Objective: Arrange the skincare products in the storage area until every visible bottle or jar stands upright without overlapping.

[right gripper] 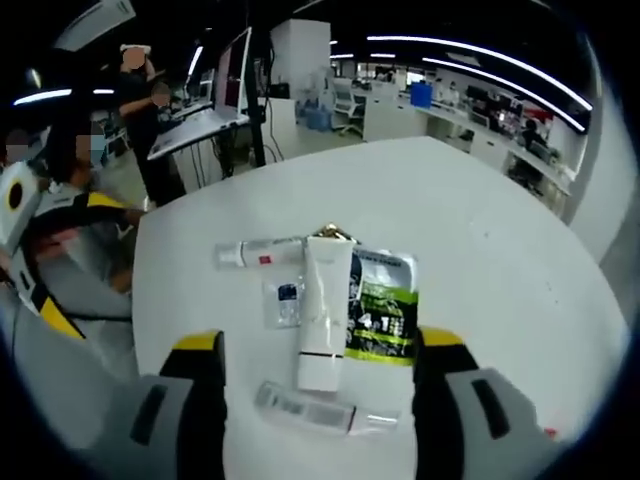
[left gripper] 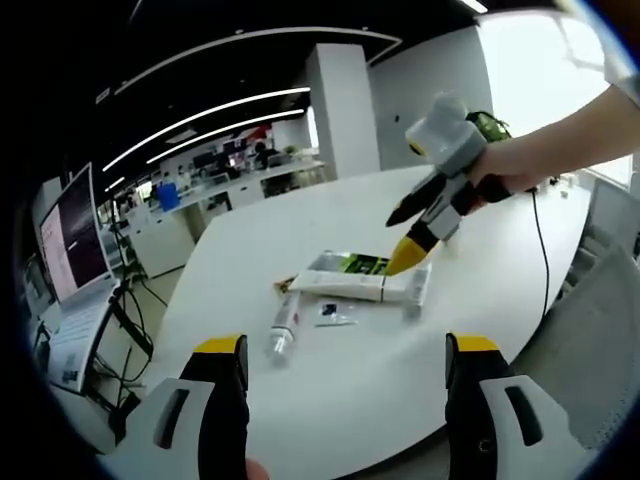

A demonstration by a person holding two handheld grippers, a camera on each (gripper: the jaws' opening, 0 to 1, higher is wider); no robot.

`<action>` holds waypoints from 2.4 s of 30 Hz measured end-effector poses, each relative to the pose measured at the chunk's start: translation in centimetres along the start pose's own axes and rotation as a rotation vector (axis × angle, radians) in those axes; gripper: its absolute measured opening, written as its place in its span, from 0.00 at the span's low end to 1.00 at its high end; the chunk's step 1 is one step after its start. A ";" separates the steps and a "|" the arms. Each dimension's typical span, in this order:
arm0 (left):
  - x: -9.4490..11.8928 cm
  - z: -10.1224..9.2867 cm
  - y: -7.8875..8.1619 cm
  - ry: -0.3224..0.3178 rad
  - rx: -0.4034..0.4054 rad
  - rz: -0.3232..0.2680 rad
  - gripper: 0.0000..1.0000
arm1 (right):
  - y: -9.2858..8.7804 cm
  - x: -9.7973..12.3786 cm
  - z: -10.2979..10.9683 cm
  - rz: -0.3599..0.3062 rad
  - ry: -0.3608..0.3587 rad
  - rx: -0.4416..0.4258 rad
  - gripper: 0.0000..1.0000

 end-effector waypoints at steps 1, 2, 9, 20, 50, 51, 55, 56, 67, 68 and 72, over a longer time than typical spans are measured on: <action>0.0 0.0 0.0 -0.001 -0.001 0.000 0.79 | 0.1 -0.1 0.0 0.006 0.005 0.005 0.76; 0.0 0.0 0.0 -0.002 -0.002 0.001 0.79 | 0.1 -0.3 -0.1 0.012 0.011 0.013 0.77; 0.0 0.0 0.0 -0.006 0.002 0.006 0.78 | 0.6 -1.4 -0.7 0.029 0.033 0.025 0.73; 0.0 -0.1 -0.1 -0.006 0.001 0.010 0.78 | 1.0 -3.7 -1.6 0.076 0.051 -0.023 0.68; -0.3 0.1 -0.4 -0.021 -0.004 0.046 0.74 | 2.2 -10.2 -2.8 0.124 0.106 -0.142 0.56; -0.3 0.1 -0.4 -0.021 -0.004 0.047 0.74 | 2.2 -10.5 -2.9 0.134 0.104 -0.136 0.55; -0.3 0.1 -0.4 -0.023 0.001 0.052 0.74 | 2.3 -11.1 -3.2 0.143 0.097 -0.131 0.54; -0.3 0.1 -0.4 -0.024 0.002 0.054 0.74 | 2.4 -11.2 -3.3 0.142 0.094 -0.129 0.54; -0.4 -0.1 -0.5 -0.030 -0.005 0.066 0.74 | 2.9 -12.4 -4.1 0.176 0.064 -0.077 0.50; -0.4 -0.1 -0.5 -0.031 -0.006 0.067 0.74 | 2.8 -12.4 -4.1 0.185 0.059 -0.066 0.48; -0.4 -0.1 -0.5 -0.031 -0.005 0.068 0.74 | 2.7 -12.3 -4.0 0.184 0.059 -0.060 0.38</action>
Point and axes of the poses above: the point that each gripper's makers call its tool centre point, and the gripper's own axes: x roughly backward along the fingers, z roughly to its left, y roughly out of its top, the point moved 10 cm from there along x, roughly backward along the fingers, and after that the axes turned 12 degrees about y, right-handed, at the moved point
